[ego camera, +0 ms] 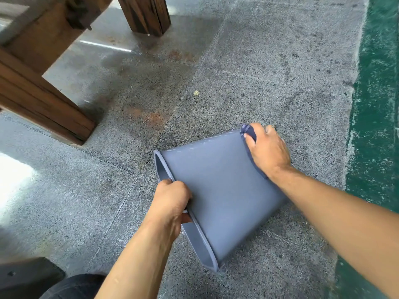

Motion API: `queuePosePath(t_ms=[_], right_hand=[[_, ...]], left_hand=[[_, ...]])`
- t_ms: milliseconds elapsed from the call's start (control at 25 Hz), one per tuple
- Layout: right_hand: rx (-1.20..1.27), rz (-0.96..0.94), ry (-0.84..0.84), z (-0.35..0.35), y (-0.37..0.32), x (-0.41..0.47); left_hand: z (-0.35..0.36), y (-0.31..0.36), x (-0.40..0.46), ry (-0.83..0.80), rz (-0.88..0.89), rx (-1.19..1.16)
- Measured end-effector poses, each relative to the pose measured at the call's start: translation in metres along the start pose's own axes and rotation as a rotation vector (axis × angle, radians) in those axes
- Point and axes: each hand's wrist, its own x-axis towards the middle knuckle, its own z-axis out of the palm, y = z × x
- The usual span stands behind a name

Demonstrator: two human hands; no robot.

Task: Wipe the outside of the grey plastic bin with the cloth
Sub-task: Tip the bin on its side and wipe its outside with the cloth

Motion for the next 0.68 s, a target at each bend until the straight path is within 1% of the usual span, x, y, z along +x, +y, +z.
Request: queuePosePath(t_ms=[120,320,400,480,520,680], right_hand=[[-0.036,0.008,0.014,-0.001,0.011,0.004],[-0.037,0.053,-0.004,-0.006,0.014,0.006],[-0.042,0.059,-0.006,-0.011,0.017,0.005],[-0.060,0.036,-0.013,-0.012,0.017,0.003],[-0.068,0.023,-0.014,-0.012,0.017,0.002],[-0.088,0.013,0.023,-0.016,0.027,0.007]], left_hand=[[-0.004,-0.002,0.006,-0.023,-0.045,-0.085],[-0.008,0.014,0.005,-0.178,-0.066,-0.294],[-0.009,0.024,0.007,-0.158,-0.023,-0.288],[-0.009,0.028,0.017,-0.130,0.033,-0.219],[-0.009,0.030,0.021,-0.151,0.026,-0.219],[-0.006,0.043,0.039,-0.212,0.106,-0.282]])
